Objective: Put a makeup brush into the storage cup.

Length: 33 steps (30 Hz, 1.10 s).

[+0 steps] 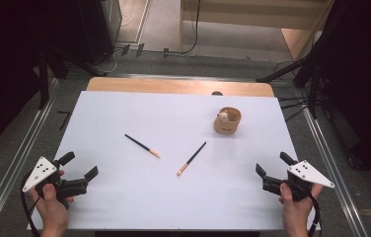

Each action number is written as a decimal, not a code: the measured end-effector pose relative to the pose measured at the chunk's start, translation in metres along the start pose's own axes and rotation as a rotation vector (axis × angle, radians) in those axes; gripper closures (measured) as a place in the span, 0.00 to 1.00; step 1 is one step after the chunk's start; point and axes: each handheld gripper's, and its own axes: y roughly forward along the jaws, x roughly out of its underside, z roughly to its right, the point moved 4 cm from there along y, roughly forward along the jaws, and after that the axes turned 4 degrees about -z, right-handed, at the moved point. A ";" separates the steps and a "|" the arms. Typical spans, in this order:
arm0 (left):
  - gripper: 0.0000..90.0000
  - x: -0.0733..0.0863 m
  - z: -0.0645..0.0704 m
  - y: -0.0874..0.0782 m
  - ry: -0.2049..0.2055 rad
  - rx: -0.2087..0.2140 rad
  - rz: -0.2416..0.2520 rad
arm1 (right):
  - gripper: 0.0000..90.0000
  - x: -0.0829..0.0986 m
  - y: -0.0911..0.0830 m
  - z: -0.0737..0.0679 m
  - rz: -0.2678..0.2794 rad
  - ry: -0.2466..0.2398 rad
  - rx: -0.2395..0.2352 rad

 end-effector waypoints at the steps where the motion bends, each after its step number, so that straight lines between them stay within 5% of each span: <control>1: 0.00 -0.001 0.002 0.000 0.008 0.001 0.003 | 0.09 -0.002 0.001 -0.002 0.005 -0.004 -0.011; 13: 0.00 -0.001 0.009 0.008 0.042 0.021 -0.023 | 0.08 -0.024 0.011 -0.009 0.009 -0.004 -0.063; 33: 0.00 -0.006 0.015 0.021 0.061 0.050 -0.051 | 0.04 -0.053 0.048 -0.049 -0.064 -0.120 -0.189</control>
